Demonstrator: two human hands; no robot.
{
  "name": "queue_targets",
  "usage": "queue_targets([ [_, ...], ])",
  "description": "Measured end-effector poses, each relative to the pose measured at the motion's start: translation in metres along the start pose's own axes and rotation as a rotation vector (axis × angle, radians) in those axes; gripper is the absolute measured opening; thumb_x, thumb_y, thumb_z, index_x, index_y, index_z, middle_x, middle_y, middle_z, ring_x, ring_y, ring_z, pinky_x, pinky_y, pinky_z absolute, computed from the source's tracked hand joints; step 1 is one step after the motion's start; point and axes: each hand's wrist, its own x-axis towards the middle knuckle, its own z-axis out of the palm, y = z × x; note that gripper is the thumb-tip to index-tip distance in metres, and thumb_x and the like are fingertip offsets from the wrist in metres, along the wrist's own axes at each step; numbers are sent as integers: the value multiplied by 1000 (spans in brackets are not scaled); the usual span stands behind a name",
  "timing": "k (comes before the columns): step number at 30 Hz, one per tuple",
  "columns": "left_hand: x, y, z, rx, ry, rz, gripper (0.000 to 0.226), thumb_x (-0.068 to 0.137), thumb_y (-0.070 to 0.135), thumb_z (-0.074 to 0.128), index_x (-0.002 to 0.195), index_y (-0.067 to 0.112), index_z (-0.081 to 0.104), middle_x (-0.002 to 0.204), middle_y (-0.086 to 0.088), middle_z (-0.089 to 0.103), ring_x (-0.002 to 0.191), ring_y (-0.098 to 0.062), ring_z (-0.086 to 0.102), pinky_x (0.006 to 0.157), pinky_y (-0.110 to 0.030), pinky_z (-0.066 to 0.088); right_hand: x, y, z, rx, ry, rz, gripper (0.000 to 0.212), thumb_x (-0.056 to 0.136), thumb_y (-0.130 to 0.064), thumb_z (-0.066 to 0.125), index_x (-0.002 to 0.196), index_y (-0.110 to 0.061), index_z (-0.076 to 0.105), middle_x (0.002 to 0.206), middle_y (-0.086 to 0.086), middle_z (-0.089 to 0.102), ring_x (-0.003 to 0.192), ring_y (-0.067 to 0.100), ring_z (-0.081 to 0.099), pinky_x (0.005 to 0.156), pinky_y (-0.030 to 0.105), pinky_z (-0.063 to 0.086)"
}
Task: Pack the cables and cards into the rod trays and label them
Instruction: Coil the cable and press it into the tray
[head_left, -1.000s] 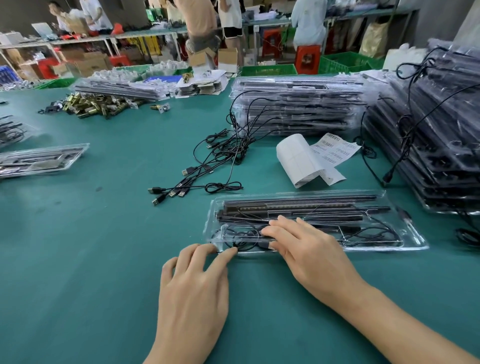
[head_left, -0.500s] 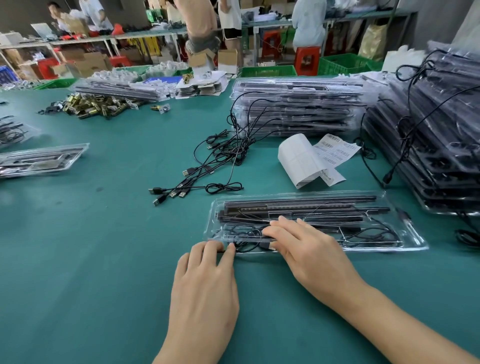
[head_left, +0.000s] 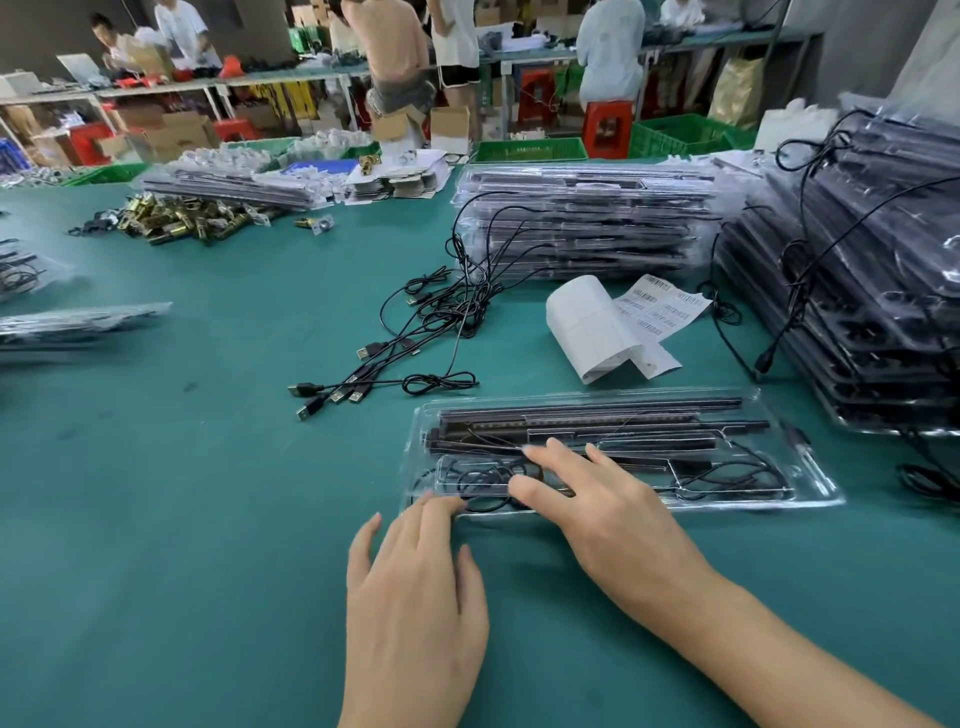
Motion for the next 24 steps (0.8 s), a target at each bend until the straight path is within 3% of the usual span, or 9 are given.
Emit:
queue_targets([
  [2,1,-5,1,74,2,63,41,70,7,85,108,19,72,107,9,74,112,-16,70,104,-44,37,1,-3,-4,20,10,-21,52,85,5,42,122,-29,52,149,14,49,114,21,58,105,60,47],
  [4,1,-10,2,113,-3,127,45,70,11,85,113,21,75,110,11,73,110,-16,70,100,-44,41,1,-3,-4,42,15,-65,41,89,3,60,117,-27,56,148,13,49,112,15,53,103,59,49],
  [6,3,-13,0,133,-9,194,48,72,13,84,118,24,75,113,12,72,105,-16,71,94,-42,47,1,-3,-5,52,-20,-98,37,85,0,76,110,-23,62,144,12,51,117,18,51,100,50,53],
  [10,9,-22,-5,135,-20,287,53,68,12,87,118,22,76,110,11,73,97,-18,73,76,-39,59,1,-5,-9,-84,75,-153,25,87,1,70,105,-17,70,125,14,61,114,27,52,94,45,51],
  [14,9,-30,-6,128,-23,344,45,78,15,68,121,23,75,116,13,72,104,-16,72,81,-39,59,-10,-27,-9,-192,53,-137,29,91,-18,63,120,-13,69,101,4,59,94,26,55,77,36,44],
  [16,7,-32,-6,115,-37,336,44,84,19,58,125,24,73,121,14,70,112,-16,69,90,-38,53,-17,-43,-9,-212,6,-103,38,93,-27,58,124,-8,68,101,4,63,96,25,59,77,36,51],
  [18,7,-32,-6,112,-48,324,47,87,23,49,128,25,71,124,14,69,118,-17,66,98,-40,45,-19,-56,-10,-223,-36,-40,51,88,-37,66,127,-4,69,107,5,68,101,24,66,83,37,57],
  [21,7,-34,-5,106,-89,312,48,82,15,63,128,25,71,123,13,69,125,-21,64,103,-53,50,-19,-73,-13,-187,-99,55,73,70,-50,84,125,-4,71,116,8,72,107,24,70,90,38,58],
  [24,11,-39,-6,32,-155,290,52,85,7,73,133,27,68,128,14,66,136,-20,55,106,-54,48,-17,-81,-19,-171,-161,108,77,66,-53,86,125,-6,72,127,8,70,117,23,68,92,40,58],
])
